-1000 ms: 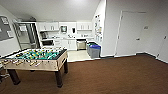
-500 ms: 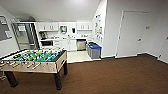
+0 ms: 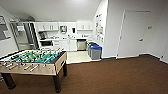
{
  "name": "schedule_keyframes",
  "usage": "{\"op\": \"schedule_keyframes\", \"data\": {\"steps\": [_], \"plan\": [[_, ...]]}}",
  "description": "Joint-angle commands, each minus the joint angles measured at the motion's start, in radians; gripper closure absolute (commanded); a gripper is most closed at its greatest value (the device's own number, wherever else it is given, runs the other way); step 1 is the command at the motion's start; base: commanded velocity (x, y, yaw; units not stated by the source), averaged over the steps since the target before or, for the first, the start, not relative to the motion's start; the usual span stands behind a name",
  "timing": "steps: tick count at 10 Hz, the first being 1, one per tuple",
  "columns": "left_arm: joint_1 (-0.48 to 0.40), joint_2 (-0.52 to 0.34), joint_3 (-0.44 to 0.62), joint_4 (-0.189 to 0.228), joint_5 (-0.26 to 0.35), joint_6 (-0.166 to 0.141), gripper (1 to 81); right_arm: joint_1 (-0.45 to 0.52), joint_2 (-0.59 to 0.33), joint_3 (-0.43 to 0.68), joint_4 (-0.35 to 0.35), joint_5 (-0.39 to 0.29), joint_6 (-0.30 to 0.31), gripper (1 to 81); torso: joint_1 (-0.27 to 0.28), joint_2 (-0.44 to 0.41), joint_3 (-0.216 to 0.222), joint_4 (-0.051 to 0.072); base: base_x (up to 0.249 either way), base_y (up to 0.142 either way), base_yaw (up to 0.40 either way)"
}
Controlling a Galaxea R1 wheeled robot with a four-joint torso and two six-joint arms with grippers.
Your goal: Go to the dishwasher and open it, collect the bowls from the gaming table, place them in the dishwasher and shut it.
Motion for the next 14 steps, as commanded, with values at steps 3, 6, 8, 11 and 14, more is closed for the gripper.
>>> {"op": "schedule_keyframes", "data": {"steps": [3, 6, 8, 11, 14], "plan": [[-0.044, -0.01, -0.001, 0.008, 0.057, 0.005, 81.1, 0.031, -0.026, -0.004, -0.009, -0.045, -0.004, 81.1, 0.0, 0.0, 0.0, 0.0, 0.152, 0.0, 0.0], [-0.045, -0.01, 0.0, 0.008, 0.057, 0.005, 81.1, 0.029, -0.025, -0.004, -0.009, -0.045, -0.004, 81.1, 0.0, 0.0, 0.0, 0.0, 0.153, 0.0, 0.0], [-0.044, -0.008, 0.0, 0.008, 0.057, 0.005, 81.1, 0.029, -0.025, -0.005, -0.009, -0.045, -0.004, 81.1, 0.0, 0.0, 0.0, 0.0, 0.156, 0.0, 0.0], [-0.045, -0.008, 0.0, 0.008, 0.057, 0.005, 81.1, 0.028, -0.025, -0.004, -0.009, -0.045, -0.004, 81.1, 0.0, 0.0, 0.0, 0.0, 0.156, 0.0, 0.0], [-0.044, -0.007, 0.0, 0.008, 0.057, 0.005, 81.1, 0.032, -0.02, -0.01, -0.009, -0.045, -0.006, 81.1, 0.0, 0.0, 0.0, 0.0, 0.156, 0.0, 0.0]]}}
